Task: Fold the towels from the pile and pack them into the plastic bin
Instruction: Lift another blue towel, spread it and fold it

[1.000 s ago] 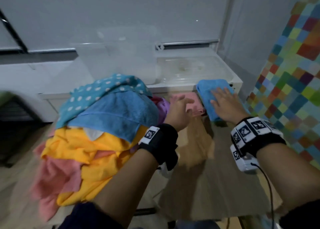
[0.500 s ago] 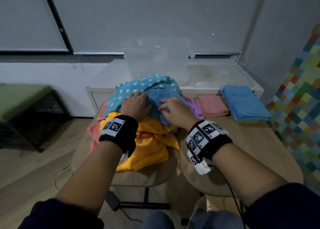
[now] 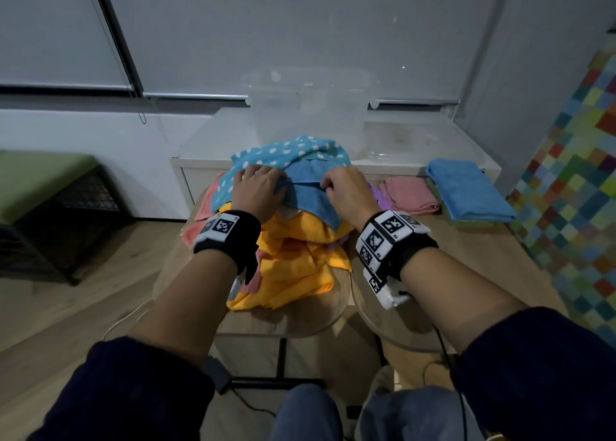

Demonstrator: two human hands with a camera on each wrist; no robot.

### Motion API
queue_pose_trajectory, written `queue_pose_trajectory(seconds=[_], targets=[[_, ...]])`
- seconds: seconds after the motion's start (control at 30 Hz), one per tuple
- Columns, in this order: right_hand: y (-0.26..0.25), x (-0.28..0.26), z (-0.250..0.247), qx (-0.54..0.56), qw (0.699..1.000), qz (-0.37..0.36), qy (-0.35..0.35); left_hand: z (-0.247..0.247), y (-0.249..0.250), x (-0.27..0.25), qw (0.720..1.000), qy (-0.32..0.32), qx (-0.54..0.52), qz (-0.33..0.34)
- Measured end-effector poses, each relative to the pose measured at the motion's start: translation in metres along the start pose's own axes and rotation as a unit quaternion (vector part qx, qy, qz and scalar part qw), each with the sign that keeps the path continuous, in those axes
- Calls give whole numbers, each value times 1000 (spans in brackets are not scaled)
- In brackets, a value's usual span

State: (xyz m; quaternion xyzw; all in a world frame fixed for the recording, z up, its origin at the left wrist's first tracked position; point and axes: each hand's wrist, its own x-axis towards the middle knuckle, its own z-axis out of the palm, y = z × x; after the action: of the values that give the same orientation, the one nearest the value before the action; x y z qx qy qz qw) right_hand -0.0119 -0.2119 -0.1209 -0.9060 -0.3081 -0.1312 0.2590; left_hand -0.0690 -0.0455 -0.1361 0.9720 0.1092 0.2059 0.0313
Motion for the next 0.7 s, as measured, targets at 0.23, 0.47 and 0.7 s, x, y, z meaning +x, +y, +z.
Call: queue_pose_trajectory(seconds=[0.23,0.47,0.7], targets=[[-11,-4,-28,14,987,-112,110,-1,9,3,1000,12,-21,17],[3,-31,-57,44,951,-166,255,-6,2,6,999,16,-6,-29],[35,-39,-57,-46,995,-90,15,-17,4,11,957,-31,-287,-36]])
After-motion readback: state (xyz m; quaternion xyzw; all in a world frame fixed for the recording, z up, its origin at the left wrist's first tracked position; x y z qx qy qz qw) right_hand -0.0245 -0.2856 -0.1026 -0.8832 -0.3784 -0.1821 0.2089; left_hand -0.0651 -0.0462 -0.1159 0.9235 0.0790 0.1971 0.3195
